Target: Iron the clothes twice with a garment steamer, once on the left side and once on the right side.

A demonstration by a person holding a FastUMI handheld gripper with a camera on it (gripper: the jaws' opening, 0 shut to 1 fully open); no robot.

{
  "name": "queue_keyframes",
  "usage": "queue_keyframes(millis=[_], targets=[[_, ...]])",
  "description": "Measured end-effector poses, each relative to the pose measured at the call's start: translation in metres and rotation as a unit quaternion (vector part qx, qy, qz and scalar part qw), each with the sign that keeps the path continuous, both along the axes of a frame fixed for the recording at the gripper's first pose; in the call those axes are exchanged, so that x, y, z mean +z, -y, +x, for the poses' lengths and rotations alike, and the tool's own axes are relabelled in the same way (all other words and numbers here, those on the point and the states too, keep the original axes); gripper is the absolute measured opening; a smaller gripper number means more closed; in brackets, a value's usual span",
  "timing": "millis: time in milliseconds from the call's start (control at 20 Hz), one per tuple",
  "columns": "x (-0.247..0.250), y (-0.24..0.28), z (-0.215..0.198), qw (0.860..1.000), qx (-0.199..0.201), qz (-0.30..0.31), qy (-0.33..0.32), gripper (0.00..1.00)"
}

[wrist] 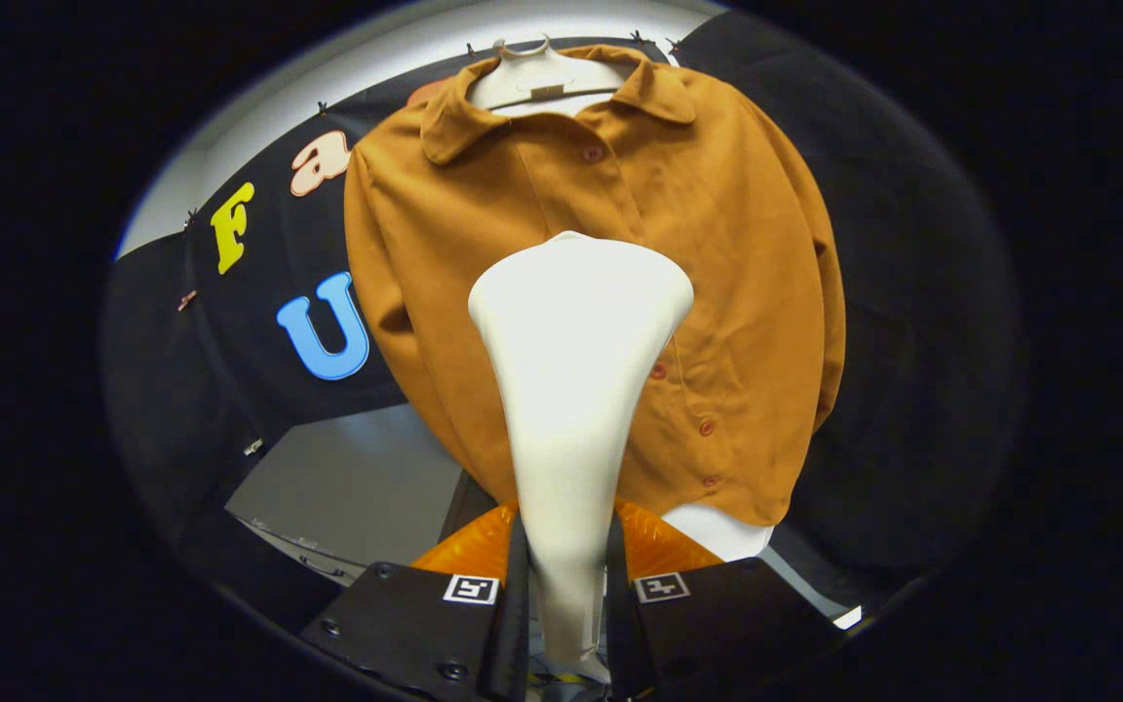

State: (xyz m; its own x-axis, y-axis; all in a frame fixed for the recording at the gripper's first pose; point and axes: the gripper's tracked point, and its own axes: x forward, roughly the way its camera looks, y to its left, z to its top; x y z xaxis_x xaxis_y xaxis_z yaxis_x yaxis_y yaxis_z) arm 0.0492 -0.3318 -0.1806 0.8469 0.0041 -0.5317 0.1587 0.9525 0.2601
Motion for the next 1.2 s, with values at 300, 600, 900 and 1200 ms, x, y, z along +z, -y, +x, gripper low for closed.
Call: queue_keyframes(millis=[300, 600, 900, 1200], targets=[[0.039, 0.063, 0.021, 0.998, -0.043, -0.015, 0.052, 0.35], [0.036, 0.101, 0.046, 0.997, -0.049, -0.011, 0.05, 0.36], [0.012, 0.125, 0.067, 0.998, -0.045, 0.006, 0.031, 0.35], [-0.038, 0.119, 0.066, 0.998, -0.019, 0.063, -0.017, 0.36]])
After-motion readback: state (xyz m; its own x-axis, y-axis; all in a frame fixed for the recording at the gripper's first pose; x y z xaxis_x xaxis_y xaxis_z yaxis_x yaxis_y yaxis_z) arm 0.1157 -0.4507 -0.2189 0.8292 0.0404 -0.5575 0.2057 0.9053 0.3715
